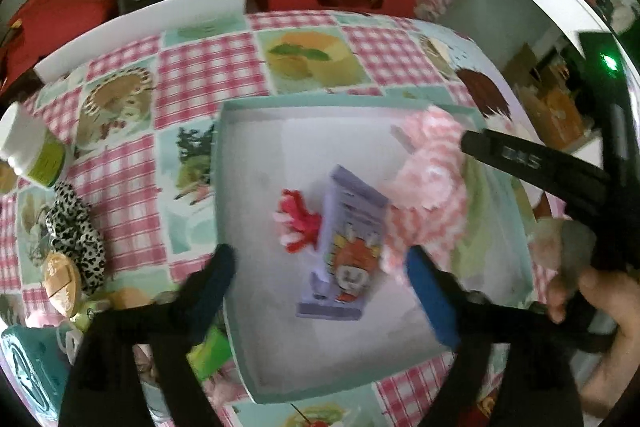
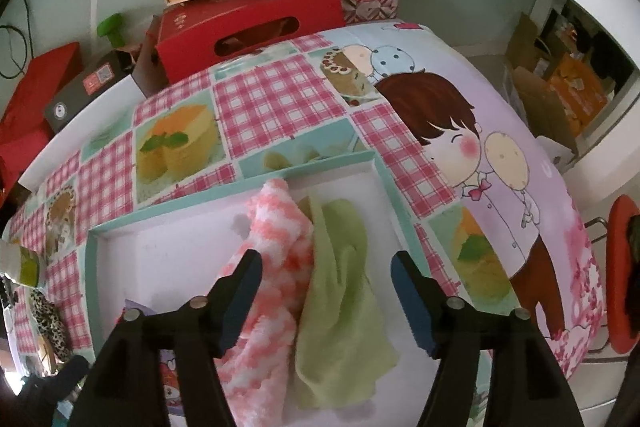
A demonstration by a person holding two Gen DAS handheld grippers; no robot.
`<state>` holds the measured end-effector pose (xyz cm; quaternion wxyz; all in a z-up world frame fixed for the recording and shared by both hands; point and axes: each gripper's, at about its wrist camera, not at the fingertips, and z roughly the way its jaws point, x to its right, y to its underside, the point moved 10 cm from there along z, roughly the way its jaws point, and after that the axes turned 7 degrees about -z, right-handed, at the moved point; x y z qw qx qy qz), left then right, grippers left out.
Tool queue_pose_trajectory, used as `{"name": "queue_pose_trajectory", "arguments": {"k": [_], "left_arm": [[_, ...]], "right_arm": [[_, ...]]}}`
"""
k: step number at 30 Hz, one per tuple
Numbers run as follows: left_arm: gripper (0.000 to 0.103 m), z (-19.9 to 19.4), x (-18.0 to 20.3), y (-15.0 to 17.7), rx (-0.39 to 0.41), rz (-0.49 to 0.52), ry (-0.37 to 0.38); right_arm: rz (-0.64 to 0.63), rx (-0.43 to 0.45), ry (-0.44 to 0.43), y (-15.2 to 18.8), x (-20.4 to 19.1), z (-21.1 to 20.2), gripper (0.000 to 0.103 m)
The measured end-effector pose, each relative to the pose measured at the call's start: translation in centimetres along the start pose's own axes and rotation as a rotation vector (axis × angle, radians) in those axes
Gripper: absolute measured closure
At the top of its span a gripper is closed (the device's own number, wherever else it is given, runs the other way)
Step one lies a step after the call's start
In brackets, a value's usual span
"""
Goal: Organize soft objects
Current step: 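Lower the packet into the tray and open the left gripper while the right releases the green cloth, then withdraw both grippers from the tray toward the pile of items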
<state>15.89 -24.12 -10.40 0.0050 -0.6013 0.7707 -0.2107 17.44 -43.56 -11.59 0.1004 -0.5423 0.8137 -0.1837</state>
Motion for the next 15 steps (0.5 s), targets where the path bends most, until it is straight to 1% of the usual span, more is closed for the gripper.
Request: {"name": "queue_pose_trajectory", "arguments": {"k": [2, 3, 5, 8, 10, 12, 14, 15], "left_arm": [[0.013, 0.2, -0.8, -0.4, 0.005, -0.037, 0.003], [0.013, 0.2, -1.2, -0.5, 0.008, -0.052, 0.004], [0.013, 0.3, -2.1, -0.8, 0.019, -0.087, -0.013], [0.012, 0.2, -3.3, -1.2, 0.040, -0.118, -0.036], [0.003, 0.3, -4.0, -1.4, 0.045, -0.139, -0.044], [0.003, 0.3, -4.5, -1.5, 0.048, -0.160, -0.043], [0.003, 0.5, -5.0, -1.6, 0.047, -0.181, -0.042], [0.003, 0.6, -5.3, -1.6, 0.046, -0.189, -0.048]], "right_arm": [[-0.007, 0.016, -0.012, -0.2, -0.5, -0.4, 0.030], [-0.014, 0.023, -0.017, -0.4, -0.7, -0.6, 0.028], [-0.029, 0.031, -0.021, -0.5, -1.2, -0.9, 0.024], [-0.050, 0.031, -0.027, -0.5, -1.8, -1.0, 0.022], [-0.063, 0.029, -0.030, -0.5, -2.2, -0.9, 0.019], [-0.078, 0.027, -0.024, -0.5, -2.5, -0.8, 0.013], [-0.088, 0.035, -0.022, -0.6, -2.7, -0.9, 0.009], [-0.092, 0.040, -0.020, -0.6, -2.7, -1.0, 0.001]]}}
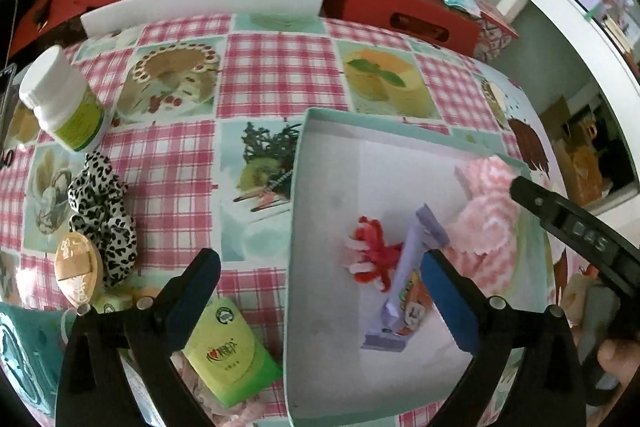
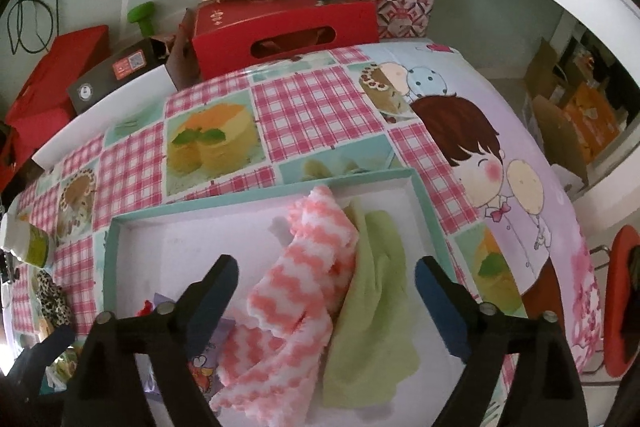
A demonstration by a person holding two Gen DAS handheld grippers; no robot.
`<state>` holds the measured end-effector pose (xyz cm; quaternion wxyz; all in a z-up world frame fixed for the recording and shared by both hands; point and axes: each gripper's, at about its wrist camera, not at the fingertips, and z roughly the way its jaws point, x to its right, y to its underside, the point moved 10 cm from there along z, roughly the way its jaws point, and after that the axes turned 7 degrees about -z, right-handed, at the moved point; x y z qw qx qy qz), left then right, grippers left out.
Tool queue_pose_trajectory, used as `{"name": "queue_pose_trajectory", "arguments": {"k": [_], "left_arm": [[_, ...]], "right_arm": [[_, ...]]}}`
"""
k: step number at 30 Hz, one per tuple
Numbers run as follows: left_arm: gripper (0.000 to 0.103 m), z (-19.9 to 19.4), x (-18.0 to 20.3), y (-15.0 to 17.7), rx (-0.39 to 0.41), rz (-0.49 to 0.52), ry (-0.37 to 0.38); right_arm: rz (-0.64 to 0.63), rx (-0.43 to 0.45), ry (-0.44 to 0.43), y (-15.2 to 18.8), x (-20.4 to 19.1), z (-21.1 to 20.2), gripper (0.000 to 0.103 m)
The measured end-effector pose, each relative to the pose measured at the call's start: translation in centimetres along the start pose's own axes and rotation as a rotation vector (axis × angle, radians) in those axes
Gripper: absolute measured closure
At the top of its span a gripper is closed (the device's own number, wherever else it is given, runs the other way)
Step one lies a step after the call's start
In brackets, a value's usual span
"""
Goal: Organize soft objects
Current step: 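Withdraw both grippers from the tray toward the pile of items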
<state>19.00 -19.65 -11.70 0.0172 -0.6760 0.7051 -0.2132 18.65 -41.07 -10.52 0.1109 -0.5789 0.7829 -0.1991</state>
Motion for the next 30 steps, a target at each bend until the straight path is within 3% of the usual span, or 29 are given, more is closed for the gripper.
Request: {"name": "queue_pose_trajectory", "arguments": {"k": [4, 11, 17, 22, 30], "left_arm": [[0.003, -0.2, -0.8, -0.5, 0.030, -0.025, -0.024], [0.003, -0.4, -1.1, -0.9, 0.035, -0.041, -0.003], [0.003, -1.2, -1.6, -1.7, 0.055, -0.080, 0.032], [0.003, -2.1, -3.6, -3.1, 0.087, -0.132, 0.037], [0.003, -4.3, -9.7, -5.8, 0.166, -0.216, -0.035]], "right_arm": [[-0.001, 0.010, 0.022, -0.2, 0.2, -0.3, 0.000], [-0.002, -0.004, 0.017, 0.0, 0.1, 0.0, 0.000], [0.002, 0.035, 0.000, -0.8, -0.8, -1.3, 0.000], [-0.061, 0.059, -0.048, -1.2, -4.2, -2.0, 0.000], [-0.172, 0.070, -0.112, -0.8, -10.0, -2.4, 0.000]]}}
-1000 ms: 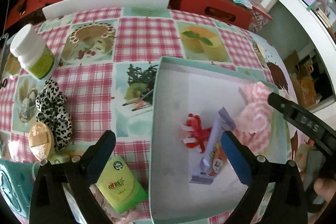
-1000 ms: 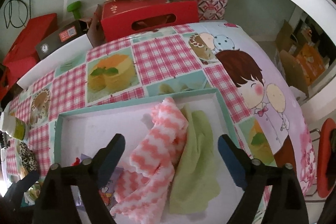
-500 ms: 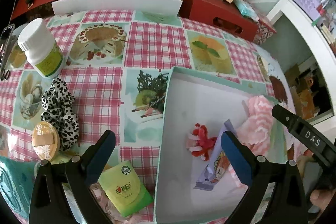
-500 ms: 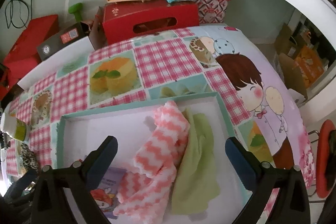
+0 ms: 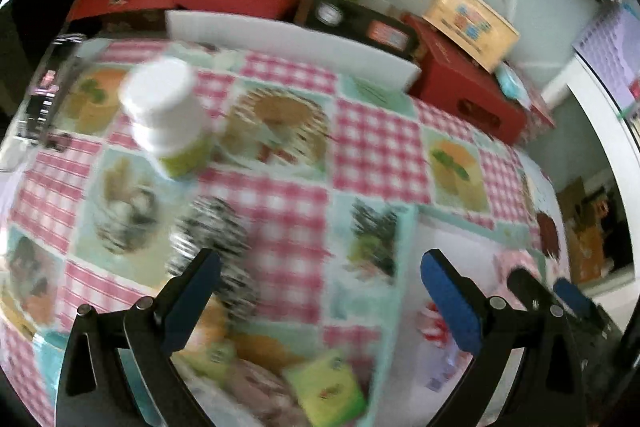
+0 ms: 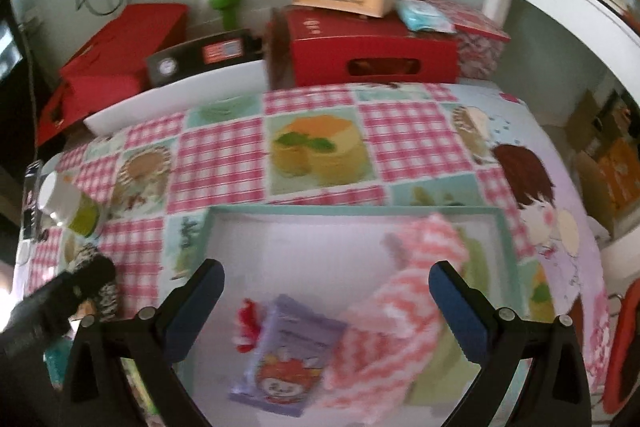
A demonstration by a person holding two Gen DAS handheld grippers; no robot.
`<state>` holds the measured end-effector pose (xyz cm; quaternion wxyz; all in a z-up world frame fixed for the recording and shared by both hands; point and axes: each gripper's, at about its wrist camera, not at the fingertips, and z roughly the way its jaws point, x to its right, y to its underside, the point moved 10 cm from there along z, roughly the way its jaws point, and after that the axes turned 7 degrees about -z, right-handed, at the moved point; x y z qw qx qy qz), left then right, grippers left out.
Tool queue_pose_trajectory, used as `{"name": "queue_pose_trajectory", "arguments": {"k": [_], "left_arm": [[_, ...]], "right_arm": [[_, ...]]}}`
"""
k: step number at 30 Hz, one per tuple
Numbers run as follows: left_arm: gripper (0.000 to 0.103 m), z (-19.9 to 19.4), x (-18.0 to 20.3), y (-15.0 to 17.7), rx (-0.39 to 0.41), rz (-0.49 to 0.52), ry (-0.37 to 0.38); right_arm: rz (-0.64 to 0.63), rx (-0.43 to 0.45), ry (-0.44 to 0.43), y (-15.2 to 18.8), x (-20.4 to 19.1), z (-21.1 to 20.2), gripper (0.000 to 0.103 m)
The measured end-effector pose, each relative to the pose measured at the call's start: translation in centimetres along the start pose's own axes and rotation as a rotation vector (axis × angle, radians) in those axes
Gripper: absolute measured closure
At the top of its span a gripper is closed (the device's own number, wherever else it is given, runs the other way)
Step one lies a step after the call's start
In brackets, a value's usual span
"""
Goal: Organize soft objects
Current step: 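Withdraw both grippers from the tray toward the pile of items, then grasp the round gold-lidded tin with the left gripper while the right approaches the leopard scrunchie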
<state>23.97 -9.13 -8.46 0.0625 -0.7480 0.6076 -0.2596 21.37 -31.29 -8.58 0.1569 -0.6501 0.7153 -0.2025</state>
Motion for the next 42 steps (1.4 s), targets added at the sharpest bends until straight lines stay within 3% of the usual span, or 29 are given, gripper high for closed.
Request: {"name": "queue_pose_trajectory", "arguments": {"k": [5, 13, 18, 24, 35, 42], "left_arm": [[0.003, -1.2, -5.0, -2.7, 0.074, -0.044, -0.121], [0.003, -1.1, -9.7, -2.8, -0.006, -0.114, -0.142], [0.003, 0.1, -10.4, -1.2, -0.093, -0.103, -0.153], [0.003, 0.9, -9.9, 0.1, -0.141, -0.053, -0.173], [0.003, 2.5, -8.7, 1.7, -0.179, 0.000, -0.164], [0.018, 3.2, -8.0, 2.4, -0.213, 0.027, -0.159]], "right_arm": [[-0.037, -0.015, -0.047, 0.2, -3.1, 0.8, 0.000], [-0.137, -0.037, -0.129, 0.9, -8.3, 1.2, 0.000], [-0.176, -0.072, -0.170, 1.8, -10.1, 1.9, 0.000], [-0.249, -0.105, -0.234, 3.1, -12.9, 2.4, 0.000], [-0.292, -0.147, -0.222, 4.1, -13.8, 3.3, 0.000], [-0.281, -0.145, -0.229, 4.0, -13.6, 3.2, 0.000]]}}
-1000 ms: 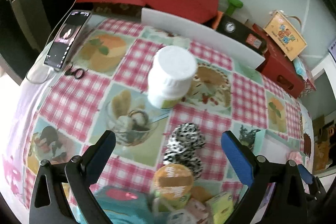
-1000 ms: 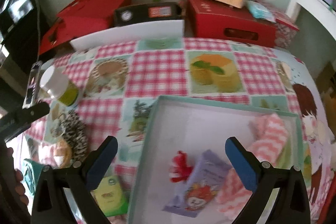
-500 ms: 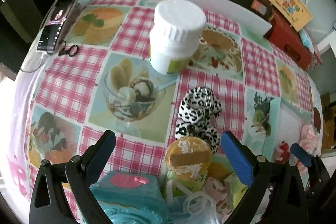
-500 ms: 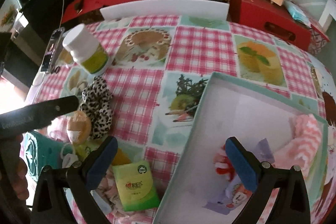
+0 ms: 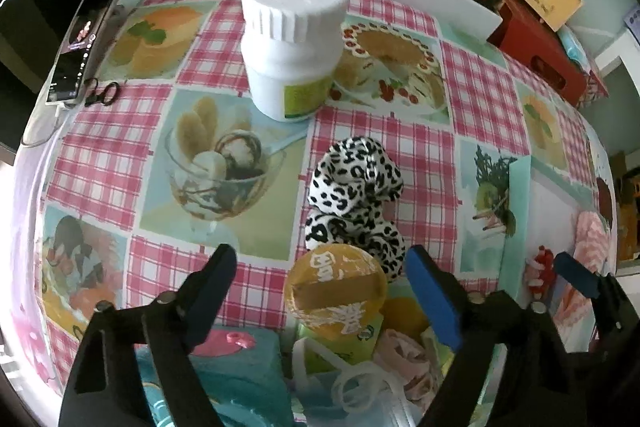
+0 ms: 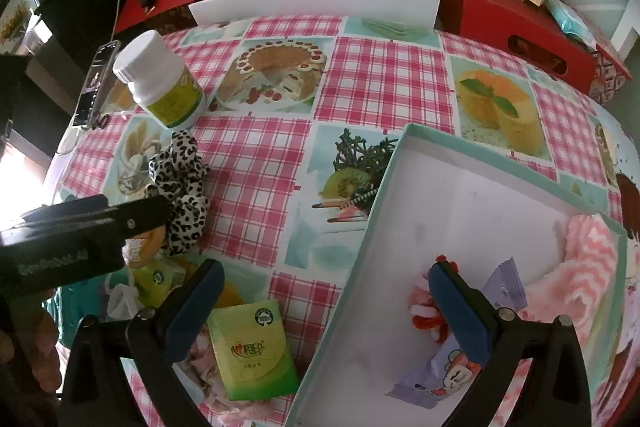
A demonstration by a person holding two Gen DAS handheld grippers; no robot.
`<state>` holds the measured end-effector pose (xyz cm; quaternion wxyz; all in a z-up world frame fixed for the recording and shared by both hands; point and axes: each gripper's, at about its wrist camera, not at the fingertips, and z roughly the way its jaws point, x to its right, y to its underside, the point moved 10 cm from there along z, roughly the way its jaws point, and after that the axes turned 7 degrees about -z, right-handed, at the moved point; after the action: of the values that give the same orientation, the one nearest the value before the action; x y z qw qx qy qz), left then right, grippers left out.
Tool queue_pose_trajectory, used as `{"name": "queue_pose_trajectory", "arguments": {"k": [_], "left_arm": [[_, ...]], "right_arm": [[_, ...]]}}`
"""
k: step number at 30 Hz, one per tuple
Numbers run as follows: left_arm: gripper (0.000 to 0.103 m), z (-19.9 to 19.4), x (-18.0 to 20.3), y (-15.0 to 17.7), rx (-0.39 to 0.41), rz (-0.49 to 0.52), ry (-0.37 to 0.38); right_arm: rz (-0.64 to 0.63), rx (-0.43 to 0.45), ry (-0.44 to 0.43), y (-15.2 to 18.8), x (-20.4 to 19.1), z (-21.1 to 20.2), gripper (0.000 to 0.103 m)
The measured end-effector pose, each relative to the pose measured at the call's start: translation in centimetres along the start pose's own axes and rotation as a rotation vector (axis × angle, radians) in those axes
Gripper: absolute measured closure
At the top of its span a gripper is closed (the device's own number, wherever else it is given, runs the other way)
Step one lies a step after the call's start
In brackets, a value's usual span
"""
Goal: Organize soft objects
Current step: 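Grasp the round gold-lidded tin with the left gripper while the right approaches the leopard scrunchie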
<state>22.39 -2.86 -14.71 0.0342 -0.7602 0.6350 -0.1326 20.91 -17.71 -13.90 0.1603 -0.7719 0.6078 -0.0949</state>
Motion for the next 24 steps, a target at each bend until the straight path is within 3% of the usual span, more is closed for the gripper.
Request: {"name": "queue_pose_trajectory", "arguments": {"k": [6, 9, 12, 15, 24], "left_arm": [[0.020, 0.6, 0.8, 0.6, -0.013, 0.038, -0.007], [0.034, 0.9, 1.2, 1.0, -0.022, 0.047, -0.011], [0.036, 0.9, 1.1, 0.9, -0.022, 0.048, -0.017], [0.048, 0.8, 1.0, 0.9, -0.020, 0.042, -0.012], [0.049, 0.2, 0.8, 1.0, -0.011, 0.033, 0.009]], "right_arm": [[0.016, -0.002, 0.002, 0.1, 0.2, 0.2, 0.000], [0.016, -0.003, 0.010, 0.1, 0.3, 0.2, 0.000], [0.021, -0.002, 0.005, 0.1, 0.3, 0.2, 0.000], [0.026, -0.006, 0.007, 0.1, 0.3, 0.3, 0.000], [0.027, -0.015, 0.013, 0.2, 0.3, 0.6, 0.000]]}}
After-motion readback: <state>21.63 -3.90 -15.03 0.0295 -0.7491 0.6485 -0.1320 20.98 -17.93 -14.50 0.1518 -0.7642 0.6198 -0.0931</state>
